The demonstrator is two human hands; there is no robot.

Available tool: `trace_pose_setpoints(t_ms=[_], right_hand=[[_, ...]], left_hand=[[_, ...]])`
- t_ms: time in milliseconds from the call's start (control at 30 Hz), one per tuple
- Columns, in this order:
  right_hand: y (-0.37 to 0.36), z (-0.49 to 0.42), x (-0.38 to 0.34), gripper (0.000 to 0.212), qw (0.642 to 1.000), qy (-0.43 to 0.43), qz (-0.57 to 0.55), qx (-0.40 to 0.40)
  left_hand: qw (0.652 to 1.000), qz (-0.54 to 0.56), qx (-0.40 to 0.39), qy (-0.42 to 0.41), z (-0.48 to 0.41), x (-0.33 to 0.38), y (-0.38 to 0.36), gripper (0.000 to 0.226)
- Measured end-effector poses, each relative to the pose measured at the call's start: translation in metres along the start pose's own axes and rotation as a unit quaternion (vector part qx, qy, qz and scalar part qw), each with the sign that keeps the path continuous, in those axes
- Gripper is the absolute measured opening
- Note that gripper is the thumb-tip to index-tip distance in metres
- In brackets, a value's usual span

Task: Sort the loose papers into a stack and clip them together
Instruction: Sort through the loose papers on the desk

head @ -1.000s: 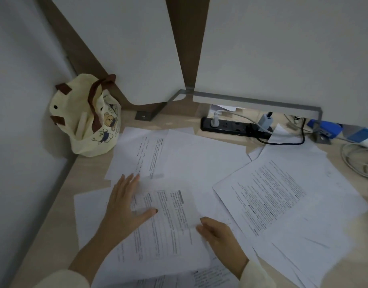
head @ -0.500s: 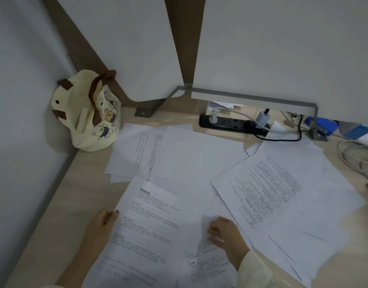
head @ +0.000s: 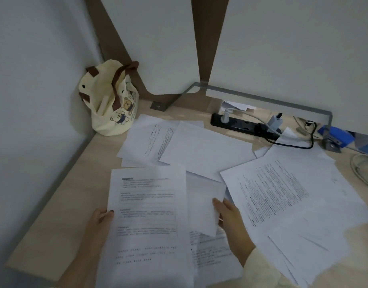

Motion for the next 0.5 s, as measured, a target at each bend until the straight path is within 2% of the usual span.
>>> trace_pose_setpoints(t_ms=[67,167,333,400,467,500], right_hand=[[0.021,0.007,-0.002,0.02,0.999,-0.007,-0.02,0.035],[0.042,0.02,-0.007,0.044,0.998,0.012,-0.039,0.043],[0.047,0.035,-0.02,0.027,0.993,0.015,-0.096,-0.063],[0.044,0.041,-0.03,0.025,0.994,0.065,-0.012,-0.092],[0.041,0.045,-0.044,0.023,0.977,0.143,0.153,-0.048],[0.04,0.046,-0.051,0.028,0.956,0.182,0.229,-0.006]], left_hand=[[0.999,0.032,0.017,0.006,0.006,-0.003,0.004,0.016],[0.997,0.061,0.038,0.01,0.014,-0.004,0.006,0.017],[0.995,0.09,0.025,0.019,0.029,0.001,0.001,0.035],[0.997,0.079,0.002,0.012,0.035,0.004,0.0,0.041],[0.997,0.081,-0.011,-0.004,0.039,0.008,0.0,0.046],[0.996,0.086,-0.015,-0.018,0.043,0.011,0.001,0.049]])
Point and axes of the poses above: each hand's wrist, its own z-axis away from the middle knuckle, its own y-axis out of the back of the hand, x = y × z, the point moved 3 cm from there along -z, towards the middle knuckle, and after that the axes turned 6 degrees about z, right-handed, at the moved point
